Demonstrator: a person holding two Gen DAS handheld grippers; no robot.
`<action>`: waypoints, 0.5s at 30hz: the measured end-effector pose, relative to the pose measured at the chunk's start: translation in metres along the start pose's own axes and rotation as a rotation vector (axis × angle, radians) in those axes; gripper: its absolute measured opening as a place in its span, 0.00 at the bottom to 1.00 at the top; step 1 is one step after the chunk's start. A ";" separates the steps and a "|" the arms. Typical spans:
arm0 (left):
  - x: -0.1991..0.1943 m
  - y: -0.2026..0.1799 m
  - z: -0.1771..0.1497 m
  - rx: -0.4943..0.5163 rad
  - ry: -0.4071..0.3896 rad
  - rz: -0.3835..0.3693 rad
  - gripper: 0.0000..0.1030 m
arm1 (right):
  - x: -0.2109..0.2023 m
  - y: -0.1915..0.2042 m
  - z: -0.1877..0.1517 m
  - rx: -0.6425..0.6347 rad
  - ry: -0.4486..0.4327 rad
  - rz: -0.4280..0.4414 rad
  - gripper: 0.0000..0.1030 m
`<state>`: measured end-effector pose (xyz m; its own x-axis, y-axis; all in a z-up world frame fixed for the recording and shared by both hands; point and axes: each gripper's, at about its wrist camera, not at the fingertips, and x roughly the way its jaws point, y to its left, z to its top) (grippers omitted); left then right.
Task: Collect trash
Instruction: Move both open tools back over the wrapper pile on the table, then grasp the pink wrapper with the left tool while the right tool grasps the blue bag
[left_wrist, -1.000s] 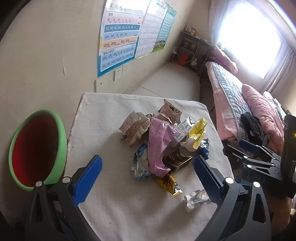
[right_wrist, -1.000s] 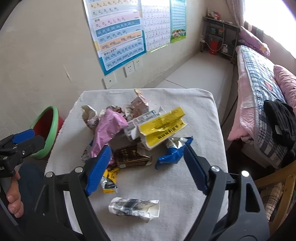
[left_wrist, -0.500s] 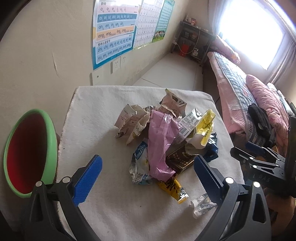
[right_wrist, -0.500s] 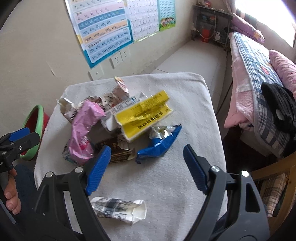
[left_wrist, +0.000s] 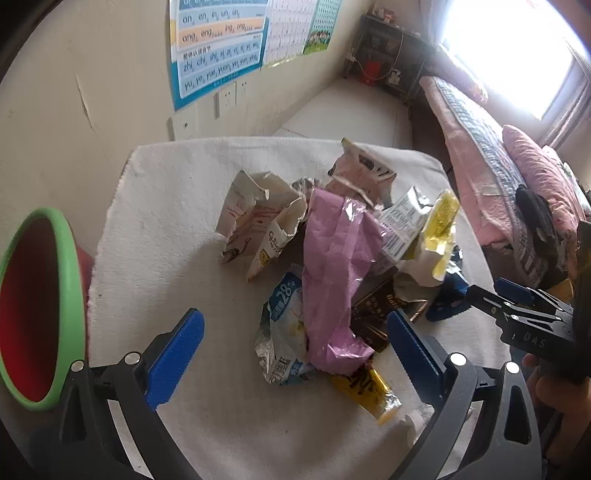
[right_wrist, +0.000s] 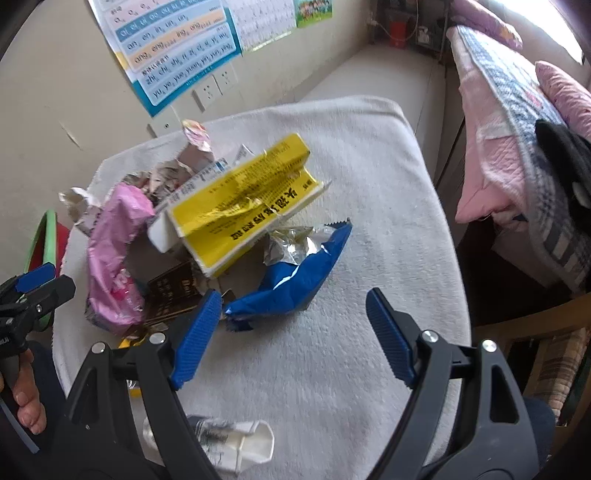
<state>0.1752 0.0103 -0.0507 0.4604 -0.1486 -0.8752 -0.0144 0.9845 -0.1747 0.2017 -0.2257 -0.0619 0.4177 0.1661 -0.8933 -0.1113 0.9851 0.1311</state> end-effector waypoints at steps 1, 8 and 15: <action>0.003 0.000 0.001 0.001 0.004 0.000 0.92 | 0.004 0.000 0.001 0.004 0.006 0.000 0.76; 0.025 0.000 0.010 0.016 0.039 0.006 0.91 | 0.027 -0.002 0.008 0.028 0.040 0.012 0.76; 0.041 -0.003 0.013 0.033 0.072 0.019 0.75 | 0.042 -0.003 0.009 0.038 0.061 0.017 0.76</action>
<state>0.2051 0.0029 -0.0802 0.3957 -0.1346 -0.9085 0.0067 0.9896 -0.1437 0.2280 -0.2213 -0.0956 0.3598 0.1808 -0.9154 -0.0827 0.9834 0.1617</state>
